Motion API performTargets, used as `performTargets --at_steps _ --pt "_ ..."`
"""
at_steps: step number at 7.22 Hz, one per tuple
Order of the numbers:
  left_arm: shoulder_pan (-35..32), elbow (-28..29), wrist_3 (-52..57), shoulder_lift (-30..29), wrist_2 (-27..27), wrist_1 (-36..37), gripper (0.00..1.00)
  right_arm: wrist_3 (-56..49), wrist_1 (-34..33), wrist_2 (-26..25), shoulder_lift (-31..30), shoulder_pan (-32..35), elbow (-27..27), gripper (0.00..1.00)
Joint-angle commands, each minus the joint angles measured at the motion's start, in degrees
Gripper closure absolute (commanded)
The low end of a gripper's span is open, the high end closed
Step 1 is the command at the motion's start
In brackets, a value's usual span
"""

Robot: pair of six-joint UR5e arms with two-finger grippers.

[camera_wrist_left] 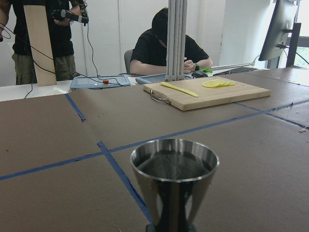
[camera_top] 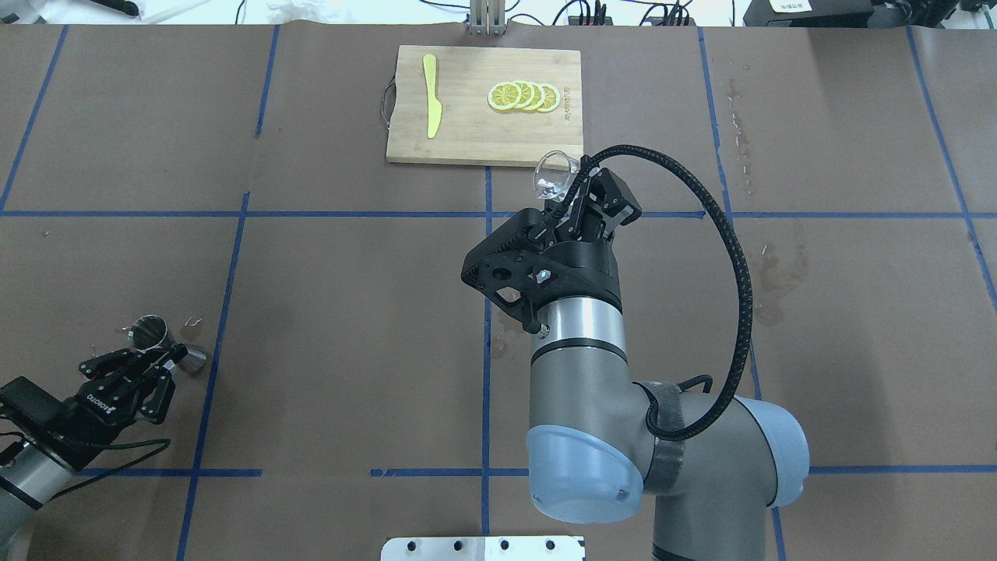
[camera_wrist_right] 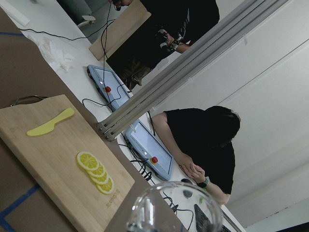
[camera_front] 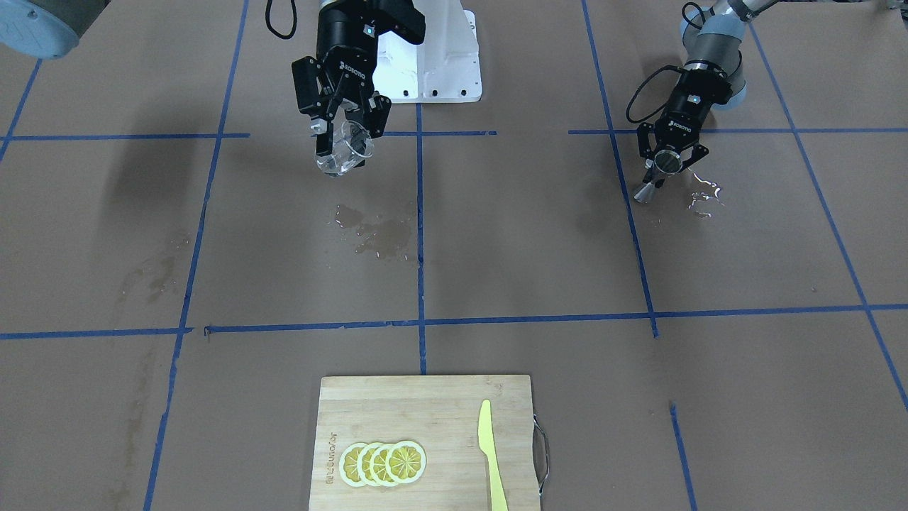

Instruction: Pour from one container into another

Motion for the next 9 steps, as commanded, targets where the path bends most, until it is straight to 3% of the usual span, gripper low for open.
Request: performTargets --at_steps 1,9 --pt "-0.27 0.00 -0.02 -0.01 -0.45 0.02 0.83 0.00 0.00 0.00 0.00 0.00 0.00 1.00" --pt "-0.27 0.00 -0.02 -0.01 -1.07 0.11 0.76 -0.09 0.00 0.00 0.00 0.00 -0.09 1.00"
